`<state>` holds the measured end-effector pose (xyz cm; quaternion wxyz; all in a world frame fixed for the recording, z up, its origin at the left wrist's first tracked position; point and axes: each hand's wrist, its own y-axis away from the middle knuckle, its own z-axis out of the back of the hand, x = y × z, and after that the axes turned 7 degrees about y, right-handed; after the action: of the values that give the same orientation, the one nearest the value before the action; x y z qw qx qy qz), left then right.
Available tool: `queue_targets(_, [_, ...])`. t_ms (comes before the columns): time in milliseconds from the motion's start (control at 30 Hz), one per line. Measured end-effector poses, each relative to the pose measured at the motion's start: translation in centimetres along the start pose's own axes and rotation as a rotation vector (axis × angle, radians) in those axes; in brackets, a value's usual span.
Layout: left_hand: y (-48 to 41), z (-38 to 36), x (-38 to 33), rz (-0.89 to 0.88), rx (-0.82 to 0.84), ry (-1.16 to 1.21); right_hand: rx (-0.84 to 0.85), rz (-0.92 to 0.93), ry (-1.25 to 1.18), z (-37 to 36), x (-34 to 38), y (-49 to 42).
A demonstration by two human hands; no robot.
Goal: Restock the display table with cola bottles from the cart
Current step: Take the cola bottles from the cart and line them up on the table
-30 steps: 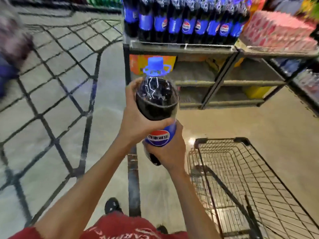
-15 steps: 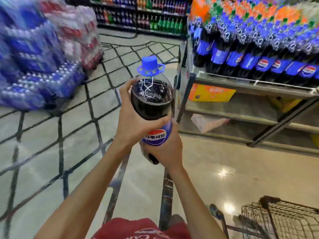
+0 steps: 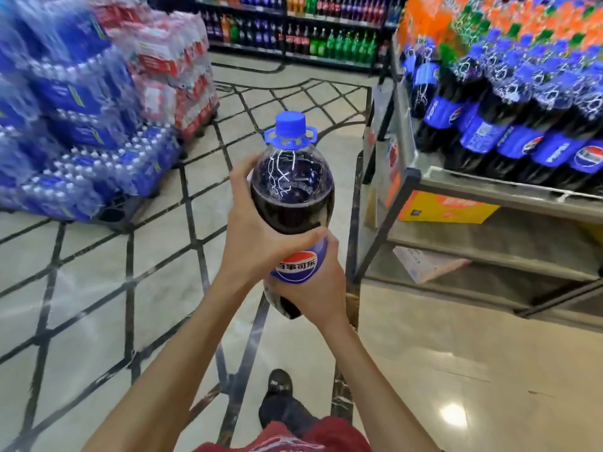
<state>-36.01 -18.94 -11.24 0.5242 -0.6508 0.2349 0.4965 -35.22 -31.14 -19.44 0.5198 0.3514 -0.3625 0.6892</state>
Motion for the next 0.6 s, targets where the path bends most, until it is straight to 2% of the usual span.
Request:
queue_targets(267, [-13.0, -0.8, 5.1, -0.044, -0.004, -0.049, -0.017, -0.038, 0.004, -2.9, 0.1, -14.2])
queue_targets(600, [-26.6, -3.0, 12.1, 0.006, 0.123, 0.032, -0.101, -0.166, 0.055, -4.9, -0.9, -27.6])
